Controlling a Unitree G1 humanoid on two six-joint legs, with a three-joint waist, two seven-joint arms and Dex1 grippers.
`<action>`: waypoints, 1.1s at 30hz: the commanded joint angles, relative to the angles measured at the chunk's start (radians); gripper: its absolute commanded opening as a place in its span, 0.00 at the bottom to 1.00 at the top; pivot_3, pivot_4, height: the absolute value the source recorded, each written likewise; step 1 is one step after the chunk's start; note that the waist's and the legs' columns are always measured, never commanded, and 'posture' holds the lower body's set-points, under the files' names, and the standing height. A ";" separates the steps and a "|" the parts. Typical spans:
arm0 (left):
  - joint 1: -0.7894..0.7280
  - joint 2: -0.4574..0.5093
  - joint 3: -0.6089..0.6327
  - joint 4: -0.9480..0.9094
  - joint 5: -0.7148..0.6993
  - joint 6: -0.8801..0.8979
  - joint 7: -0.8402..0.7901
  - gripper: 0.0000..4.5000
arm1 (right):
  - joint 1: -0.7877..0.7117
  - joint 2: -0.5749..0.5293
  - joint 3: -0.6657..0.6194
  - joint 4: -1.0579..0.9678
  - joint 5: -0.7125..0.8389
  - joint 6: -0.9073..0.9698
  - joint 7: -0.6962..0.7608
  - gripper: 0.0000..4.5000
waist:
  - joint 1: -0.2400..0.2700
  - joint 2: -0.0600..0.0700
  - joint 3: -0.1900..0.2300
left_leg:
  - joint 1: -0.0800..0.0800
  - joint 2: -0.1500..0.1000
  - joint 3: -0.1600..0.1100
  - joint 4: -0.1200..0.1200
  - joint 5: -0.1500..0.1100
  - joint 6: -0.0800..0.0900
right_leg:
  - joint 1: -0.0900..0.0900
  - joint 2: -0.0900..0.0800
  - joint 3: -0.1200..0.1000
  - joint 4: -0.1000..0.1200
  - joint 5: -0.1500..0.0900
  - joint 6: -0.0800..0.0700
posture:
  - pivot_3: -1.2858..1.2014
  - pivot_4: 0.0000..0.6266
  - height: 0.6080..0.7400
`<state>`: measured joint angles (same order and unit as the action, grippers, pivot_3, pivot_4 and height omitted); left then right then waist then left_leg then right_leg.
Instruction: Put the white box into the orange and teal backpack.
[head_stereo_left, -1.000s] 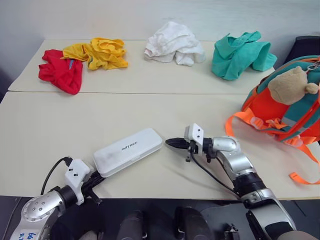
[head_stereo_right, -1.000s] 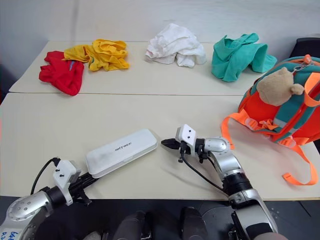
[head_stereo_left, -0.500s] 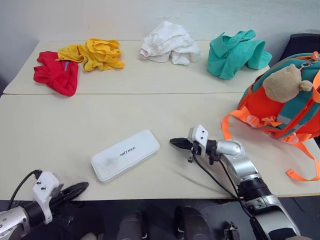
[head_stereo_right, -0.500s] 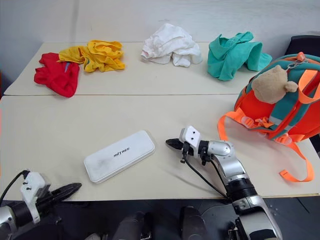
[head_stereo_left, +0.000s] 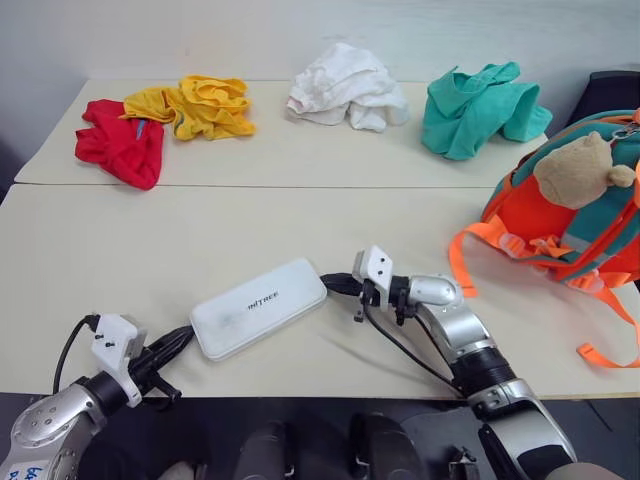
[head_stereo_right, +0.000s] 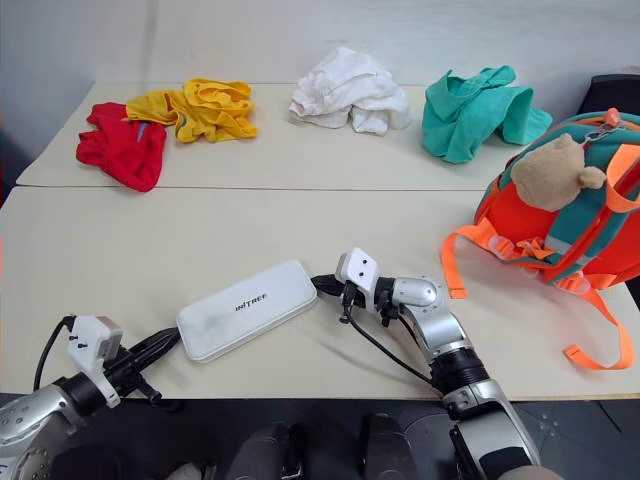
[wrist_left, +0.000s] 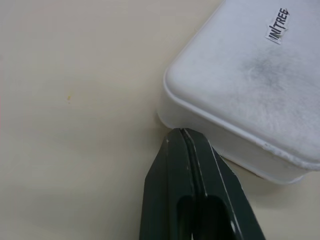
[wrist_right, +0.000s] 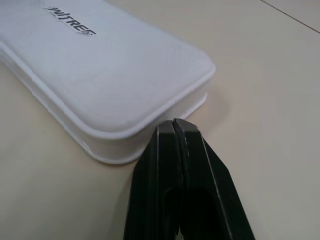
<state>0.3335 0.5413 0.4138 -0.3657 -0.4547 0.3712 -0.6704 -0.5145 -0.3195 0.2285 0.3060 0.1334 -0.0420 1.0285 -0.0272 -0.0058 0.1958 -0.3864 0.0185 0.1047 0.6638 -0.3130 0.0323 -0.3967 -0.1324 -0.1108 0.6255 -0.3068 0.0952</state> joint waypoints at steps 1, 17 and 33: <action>-0.072 0.014 -0.048 0.024 0.022 -0.014 0.002 0.00 | 0.042 -0.027 0.000 -0.133 0.056 0.043 0.051 0.00 | 0.001 0.000 0.000 | 0.000 0.000 0.000 0.000 0.000 0.000 | 0.000 0.000 0.000 0.000 0.000 0.000 | 0.52 0.24 1.00; -0.225 0.192 0.058 0.211 -0.144 0.242 -0.120 0.26 | 0.208 -0.259 -0.107 -0.318 0.074 0.144 0.036 0.00 | 0.000 -0.001 0.000 | 0.000 0.000 0.000 0.000 0.000 0.000 | 0.000 0.000 0.000 0.000 0.000 0.000 | 0.52 0.24 1.00; -0.813 0.388 -0.232 0.682 -0.404 1.221 -0.215 0.74 | 0.150 -0.230 -0.001 -0.332 0.033 0.168 0.048 0.00 | -0.003 -0.003 0.000 | -0.001 -0.002 0.001 0.001 0.003 -0.001 | 0.000 0.003 0.000 0.003 0.000 0.001 | 0.52 0.24 1.00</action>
<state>-0.4588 0.9181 0.2024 0.2955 -0.8652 1.5619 -0.8775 -0.3440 -0.5587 0.2229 -0.0170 0.1673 0.1330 1.0783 -0.0307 -0.0090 0.1962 -0.3873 0.0167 0.1054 0.6644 -0.3094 0.0312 -0.3968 -0.1292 -0.1109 0.6284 -0.3066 0.0961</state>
